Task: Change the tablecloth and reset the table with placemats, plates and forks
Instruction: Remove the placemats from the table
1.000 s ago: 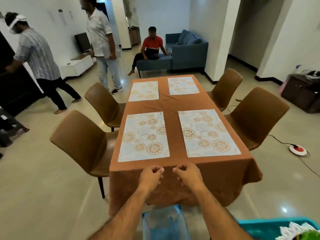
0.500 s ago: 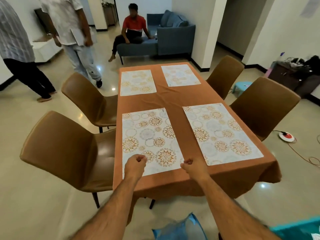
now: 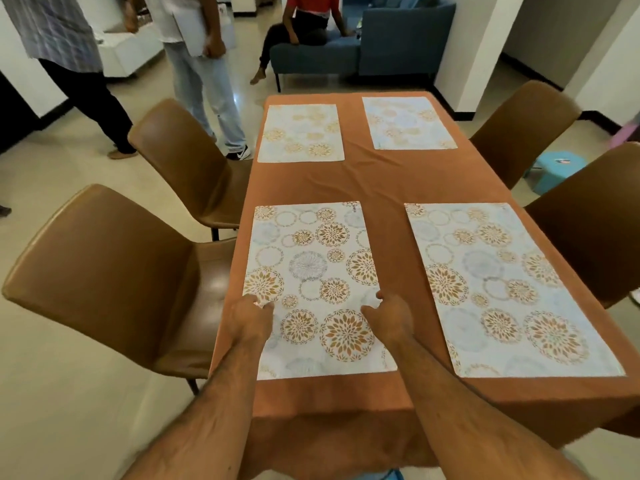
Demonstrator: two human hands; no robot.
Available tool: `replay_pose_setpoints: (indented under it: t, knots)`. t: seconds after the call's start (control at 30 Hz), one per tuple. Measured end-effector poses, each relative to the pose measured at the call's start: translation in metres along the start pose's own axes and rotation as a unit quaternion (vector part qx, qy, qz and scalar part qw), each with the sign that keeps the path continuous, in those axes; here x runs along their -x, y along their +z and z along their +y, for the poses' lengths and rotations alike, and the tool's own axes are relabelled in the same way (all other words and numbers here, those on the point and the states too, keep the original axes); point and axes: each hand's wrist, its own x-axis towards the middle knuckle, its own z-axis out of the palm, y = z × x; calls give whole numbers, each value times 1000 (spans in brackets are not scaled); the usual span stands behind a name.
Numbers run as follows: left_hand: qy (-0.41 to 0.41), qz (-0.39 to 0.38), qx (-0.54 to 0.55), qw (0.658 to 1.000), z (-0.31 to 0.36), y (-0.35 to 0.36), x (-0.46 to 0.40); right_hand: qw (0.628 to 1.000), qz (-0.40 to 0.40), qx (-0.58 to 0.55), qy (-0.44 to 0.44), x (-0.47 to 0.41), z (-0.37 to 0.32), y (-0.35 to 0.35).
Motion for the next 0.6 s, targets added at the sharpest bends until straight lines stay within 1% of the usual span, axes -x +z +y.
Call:
replay_pose_setpoints:
  t: [0.1,0.2,0.27,0.33,0.37,0.4,0.5,0.6]
  knots:
    - [-1,24,-60,998,-10,7,-12,1000,26,3,8,-11,-4,9]
    - [-5,24,-101,995,-13,22,-19,997,43,58,33,-18,-4,14]
    - [-32,34,-142,989,-3,25,-16,996,41,71,44,-23,-3,17]
    - [-72,42,-154,984,6,24,-13,995,27,76,51,-28,-3,19]
    - [-90,47,-157,982,4,25,-14,996,19,72,55,-31,-3,21]
    - [-92,53,-160,981,3,26,-14,996,13,61,63,-35,-1,22]
    - [-71,50,-150,985,-3,30,-19,995,-7,8,96,-44,3,22]
    - [-113,47,-160,980,-1,25,-19,992,-21,-30,120,-50,8,19]
